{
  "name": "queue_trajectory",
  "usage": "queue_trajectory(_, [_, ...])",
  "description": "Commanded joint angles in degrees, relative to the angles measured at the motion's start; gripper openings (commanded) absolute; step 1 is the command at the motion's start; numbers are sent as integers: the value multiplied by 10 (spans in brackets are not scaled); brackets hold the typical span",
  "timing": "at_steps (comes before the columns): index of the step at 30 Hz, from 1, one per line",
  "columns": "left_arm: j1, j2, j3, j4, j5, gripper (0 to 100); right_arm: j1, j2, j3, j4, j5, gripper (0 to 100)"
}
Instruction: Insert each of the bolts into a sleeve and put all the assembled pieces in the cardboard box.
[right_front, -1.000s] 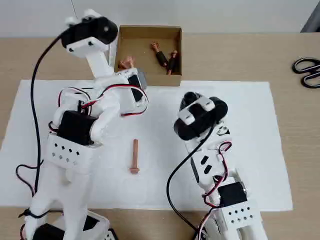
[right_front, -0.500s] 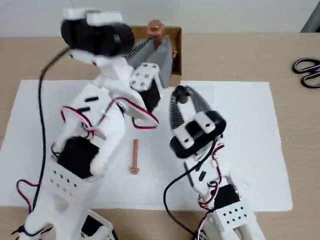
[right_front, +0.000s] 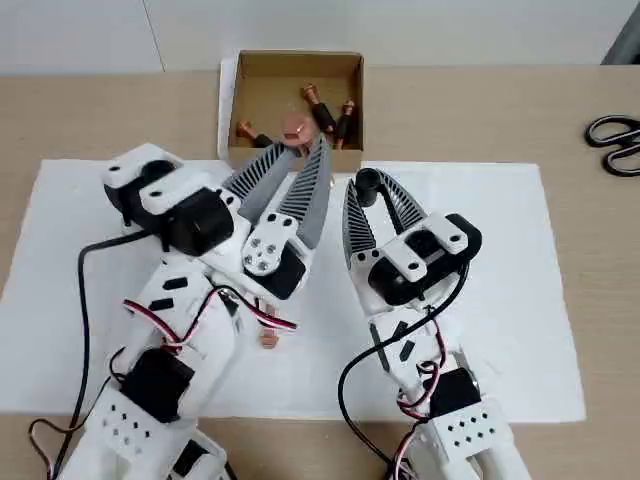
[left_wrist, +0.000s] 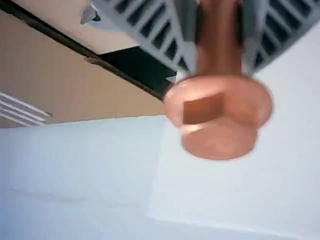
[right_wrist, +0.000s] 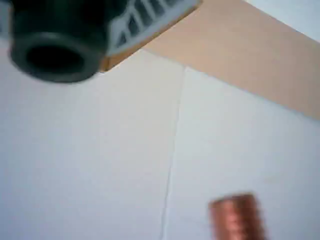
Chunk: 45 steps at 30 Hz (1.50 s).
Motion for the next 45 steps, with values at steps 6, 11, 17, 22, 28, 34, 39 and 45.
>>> queue_trajectory(6, [36,33,0,-64,-87,7,-36,-13,-20,-13,47,5])
queue_trajectory(11, [33,38,7,-71,-89,7,-36,-14,-20,-16,47,5])
queue_trajectory(17, [33,40,44,-75,-89,7,-38,-15,-20,-17,48,5])
queue_trajectory(22, [13,40,52,-77,-90,7,-38,-51,-17,-13,48,5])
queue_trajectory(28, [-6,40,51,-124,-90,7,-38,-119,-16,33,49,5])
queue_trajectory(34, [50,39,42,-127,-90,7,-38,-167,-15,114,49,5])
queue_trajectory(39, [62,39,-3,-109,-90,7,-38,-188,-2,133,49,5])
queue_trajectory(45, [31,40,-79,-88,-155,7,-38,-193,-1,151,49,5])
